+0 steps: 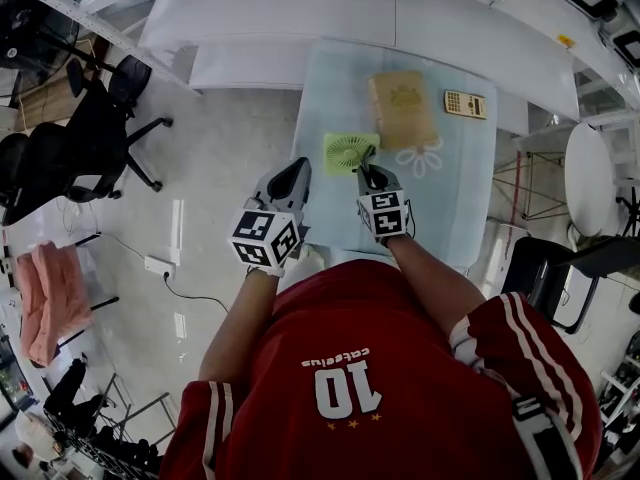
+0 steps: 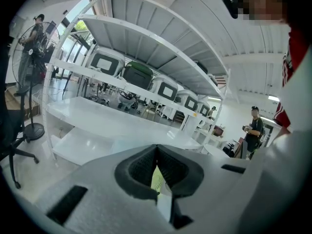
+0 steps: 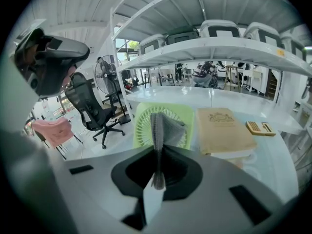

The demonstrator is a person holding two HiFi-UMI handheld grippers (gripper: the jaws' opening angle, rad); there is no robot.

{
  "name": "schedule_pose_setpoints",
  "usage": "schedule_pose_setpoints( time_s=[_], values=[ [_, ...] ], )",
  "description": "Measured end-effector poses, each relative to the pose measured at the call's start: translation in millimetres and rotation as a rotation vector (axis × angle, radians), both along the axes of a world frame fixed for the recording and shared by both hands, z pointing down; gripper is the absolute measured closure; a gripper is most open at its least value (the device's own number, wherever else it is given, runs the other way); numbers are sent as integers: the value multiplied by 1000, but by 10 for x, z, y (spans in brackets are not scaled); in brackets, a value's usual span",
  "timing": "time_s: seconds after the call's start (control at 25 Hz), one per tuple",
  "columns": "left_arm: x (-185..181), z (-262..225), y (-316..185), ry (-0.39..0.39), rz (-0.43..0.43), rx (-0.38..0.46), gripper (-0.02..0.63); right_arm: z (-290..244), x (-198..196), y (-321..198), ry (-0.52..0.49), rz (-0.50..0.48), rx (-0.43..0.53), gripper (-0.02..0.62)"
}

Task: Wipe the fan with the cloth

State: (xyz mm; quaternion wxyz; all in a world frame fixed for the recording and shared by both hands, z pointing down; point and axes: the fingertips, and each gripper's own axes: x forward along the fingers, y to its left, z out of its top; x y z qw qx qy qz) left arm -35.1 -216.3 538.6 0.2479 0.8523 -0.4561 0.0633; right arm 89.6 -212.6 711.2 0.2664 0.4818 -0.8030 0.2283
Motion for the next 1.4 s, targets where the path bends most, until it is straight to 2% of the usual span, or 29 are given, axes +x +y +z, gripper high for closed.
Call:
schedule_pose_setpoints(
  time_s=[0.64, 1.4],
  values=[
    [-239, 135, 59, -3, -65, -31, 603, -3, -183, -7, -6, -37, -4, 575],
    [-666, 239, 221, -19, -161, -55, 603, 21, -575, 0, -18, -113, -12, 575]
  ],
)
